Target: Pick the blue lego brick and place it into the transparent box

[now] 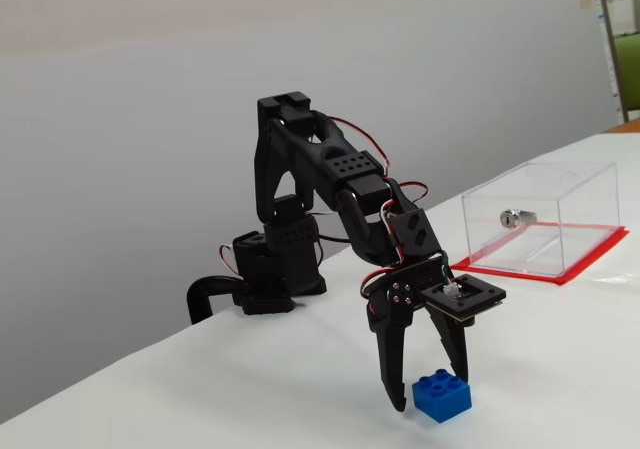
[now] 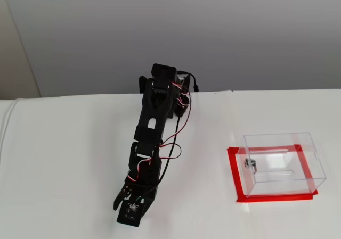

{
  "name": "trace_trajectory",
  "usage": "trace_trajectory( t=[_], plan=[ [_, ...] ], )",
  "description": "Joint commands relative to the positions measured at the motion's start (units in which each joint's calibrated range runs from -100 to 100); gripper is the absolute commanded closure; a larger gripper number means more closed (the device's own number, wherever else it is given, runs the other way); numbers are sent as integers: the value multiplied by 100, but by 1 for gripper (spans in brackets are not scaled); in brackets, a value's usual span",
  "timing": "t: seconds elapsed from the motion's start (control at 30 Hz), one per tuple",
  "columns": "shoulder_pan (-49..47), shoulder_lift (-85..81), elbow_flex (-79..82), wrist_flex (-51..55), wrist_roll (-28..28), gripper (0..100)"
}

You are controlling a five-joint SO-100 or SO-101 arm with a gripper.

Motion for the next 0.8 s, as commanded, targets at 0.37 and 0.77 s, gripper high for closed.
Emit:
trace_trajectory(
  t=[0.37, 0.77],
  plan=[
    [75, 41, -389, -13, -50, 78],
    [75, 50, -389, -13, -55, 80]
  ],
)
